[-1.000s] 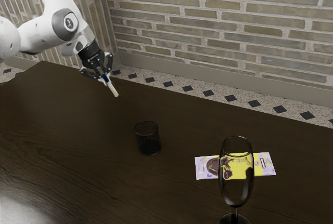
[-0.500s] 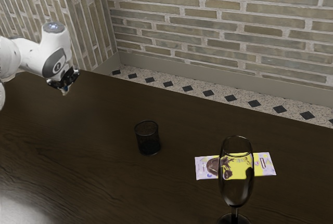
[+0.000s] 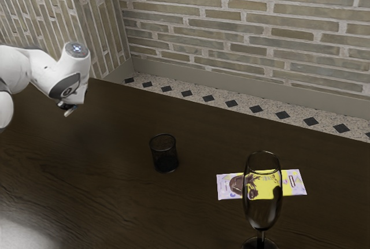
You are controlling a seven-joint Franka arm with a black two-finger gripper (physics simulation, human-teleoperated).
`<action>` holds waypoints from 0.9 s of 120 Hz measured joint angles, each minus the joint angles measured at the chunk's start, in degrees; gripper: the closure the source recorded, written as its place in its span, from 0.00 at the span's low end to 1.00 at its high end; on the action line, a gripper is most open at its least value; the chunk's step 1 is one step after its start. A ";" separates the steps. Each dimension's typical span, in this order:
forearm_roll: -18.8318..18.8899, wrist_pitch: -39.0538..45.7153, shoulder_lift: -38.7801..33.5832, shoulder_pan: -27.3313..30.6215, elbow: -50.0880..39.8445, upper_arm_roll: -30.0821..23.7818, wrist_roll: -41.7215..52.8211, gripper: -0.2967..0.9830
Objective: Take the marker out of the pen holder and place it to the left of the pen holder.
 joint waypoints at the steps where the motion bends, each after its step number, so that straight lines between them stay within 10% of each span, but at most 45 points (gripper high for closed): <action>1: 0.04 -0.05 0.01 0.00 -0.01 0.00 -0.38 0.80; 33: 0.26 -2.37 -3.40 0.00 -0.82 -1.09 -10.34 0.41; 57: -22.19 -25.93 -26.87 -4.50 -0.40 -15.86 -17.10 0.30; 78: -28.27 -42.03 -27.41 -13.26 6.71 -16.59 -23.84 0.26; 108: -31.46 -55.80 -27.53 -5.32 10.60 -16.61 -33.50 0.24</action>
